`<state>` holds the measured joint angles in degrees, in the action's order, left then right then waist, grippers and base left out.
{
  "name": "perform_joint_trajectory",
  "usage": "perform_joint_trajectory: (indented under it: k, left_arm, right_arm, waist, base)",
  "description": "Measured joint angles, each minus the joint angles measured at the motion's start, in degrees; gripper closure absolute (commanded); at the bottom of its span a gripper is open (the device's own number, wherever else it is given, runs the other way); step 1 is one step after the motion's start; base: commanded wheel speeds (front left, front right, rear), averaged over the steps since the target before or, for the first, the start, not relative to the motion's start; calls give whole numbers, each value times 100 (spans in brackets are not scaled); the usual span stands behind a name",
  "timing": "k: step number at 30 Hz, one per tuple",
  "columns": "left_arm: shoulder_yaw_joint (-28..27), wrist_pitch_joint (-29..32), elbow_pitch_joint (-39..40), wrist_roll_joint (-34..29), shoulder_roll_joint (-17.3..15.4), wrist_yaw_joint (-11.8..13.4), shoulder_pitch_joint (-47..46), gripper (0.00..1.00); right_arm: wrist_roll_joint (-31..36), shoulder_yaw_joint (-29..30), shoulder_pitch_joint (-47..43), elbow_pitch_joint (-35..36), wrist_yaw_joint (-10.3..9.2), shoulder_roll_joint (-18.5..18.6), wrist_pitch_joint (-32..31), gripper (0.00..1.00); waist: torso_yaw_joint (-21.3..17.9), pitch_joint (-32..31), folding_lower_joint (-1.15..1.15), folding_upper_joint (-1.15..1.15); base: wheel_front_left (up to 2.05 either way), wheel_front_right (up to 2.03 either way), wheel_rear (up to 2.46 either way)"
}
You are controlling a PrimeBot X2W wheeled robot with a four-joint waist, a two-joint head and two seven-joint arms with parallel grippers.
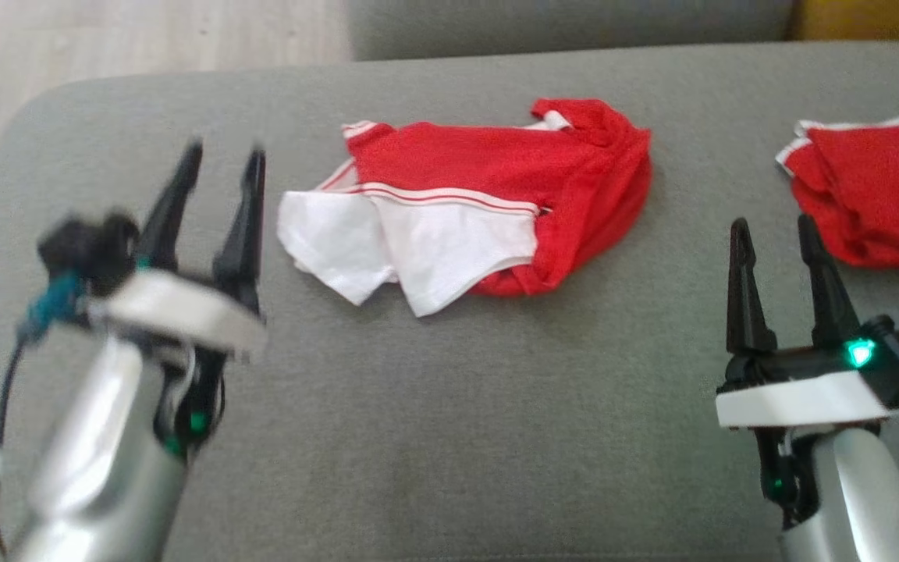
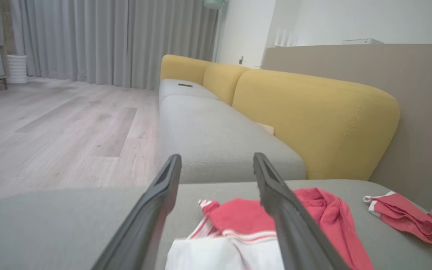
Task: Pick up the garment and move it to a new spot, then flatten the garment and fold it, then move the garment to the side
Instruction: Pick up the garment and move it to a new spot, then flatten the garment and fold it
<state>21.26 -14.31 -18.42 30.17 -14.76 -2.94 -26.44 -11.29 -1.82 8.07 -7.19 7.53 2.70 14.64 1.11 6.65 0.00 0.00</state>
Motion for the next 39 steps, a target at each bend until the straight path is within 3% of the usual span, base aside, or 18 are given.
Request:
perform_joint_trajectory:
  k: [6, 14, 27, 36, 39]
  left_arm:
    - [-409, 0, 566, -330, 135, 24, 1361, 0]
    - [-787, 1, 827, -876, 876, -70, 2257, 0]
    - [-1273, 1, 940, -1256, 1160, -371, 2285, 0]
    - [-1065, 1, 717, -1243, 1191, -416, 2206, 0]
    - [-880, 1, 701, -1167, 1199, -420, 2020, 0]
  right_arm:
    - [91, 20, -209, -7, 0, -1, 0, 0]
    - [129, -43, -422, -11, 0, -3, 0, 0]
    - [256, -230, -395, -15, 0, -2, 0, 0]
    - [916, -1057, 334, -713, 0, 13, -224, 0]
    - [867, -1421, 749, -1033, 0, 91, -331, 0]
  waist:
    - [314, -254, 0, 0]
    - [450, -458, 0, 0]
    - [514, -354, 0, 0]
    - [866, 20, 0, 0]
    - [1058, 181, 0, 0]
  base:
    - [0, 0, 0]
    - [0, 0, 0]
    - [0, 0, 0]
    - [0, 0, 0]
    - [0, 0, 0]
